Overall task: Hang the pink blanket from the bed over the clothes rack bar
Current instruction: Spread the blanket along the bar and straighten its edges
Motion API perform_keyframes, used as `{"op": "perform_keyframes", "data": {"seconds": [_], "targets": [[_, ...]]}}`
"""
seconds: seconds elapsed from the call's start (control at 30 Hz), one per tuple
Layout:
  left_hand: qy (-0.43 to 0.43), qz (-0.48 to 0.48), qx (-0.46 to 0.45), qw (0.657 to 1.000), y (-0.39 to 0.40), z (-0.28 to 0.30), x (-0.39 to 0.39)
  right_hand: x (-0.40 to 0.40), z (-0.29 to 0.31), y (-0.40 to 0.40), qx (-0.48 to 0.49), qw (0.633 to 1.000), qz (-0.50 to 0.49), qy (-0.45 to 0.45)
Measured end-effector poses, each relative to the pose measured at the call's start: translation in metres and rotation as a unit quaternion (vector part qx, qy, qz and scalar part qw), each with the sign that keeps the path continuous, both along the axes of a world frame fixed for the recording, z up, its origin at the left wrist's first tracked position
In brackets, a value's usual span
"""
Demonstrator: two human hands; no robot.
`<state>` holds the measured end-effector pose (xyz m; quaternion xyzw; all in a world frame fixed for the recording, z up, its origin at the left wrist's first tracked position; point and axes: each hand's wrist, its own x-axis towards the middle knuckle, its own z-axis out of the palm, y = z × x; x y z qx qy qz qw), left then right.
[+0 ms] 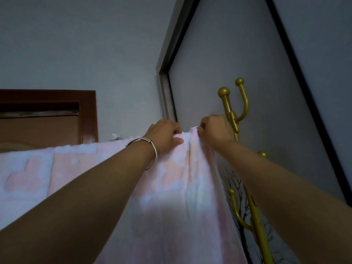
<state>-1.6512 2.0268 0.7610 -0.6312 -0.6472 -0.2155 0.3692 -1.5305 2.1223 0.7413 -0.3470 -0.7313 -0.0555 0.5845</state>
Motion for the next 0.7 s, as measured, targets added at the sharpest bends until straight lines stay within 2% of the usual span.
{"op": "perform_keyframes", "data": {"seconds": [0.13, 0.2, 0.27, 0.37, 0.53, 0.7], "targets": [[-0.031, -0.066, 0.026, 0.997, 0.002, 0.004, 0.0, 0.003, 0.008, 0.005, -0.082, 0.993, 0.035, 0.078], [-0.03, -0.091, 0.018, 0.995, -0.002, 0.007, -0.002, 0.011, 0.009, 0.016, -0.13, 0.977, 0.012, 0.17], [-0.022, -0.097, -0.003, 0.995, -0.006, 0.006, -0.004, 0.019, 0.007, 0.026, -0.156, 0.967, -0.024, 0.201], [-0.033, -0.097, -0.012, 0.995, -0.005, 0.004, -0.001, 0.013, 0.004, 0.026, -0.111, 0.986, -0.047, 0.114], [-0.043, -0.057, 0.009, 0.997, 0.006, 0.007, 0.011, 0.004, 0.02, 0.019, -0.079, 0.995, 0.026, -0.051], [-0.047, -0.042, 0.001, 0.998, 0.008, 0.012, 0.016, 0.014, 0.027, 0.01, -0.024, 0.987, -0.058, -0.145]]}}
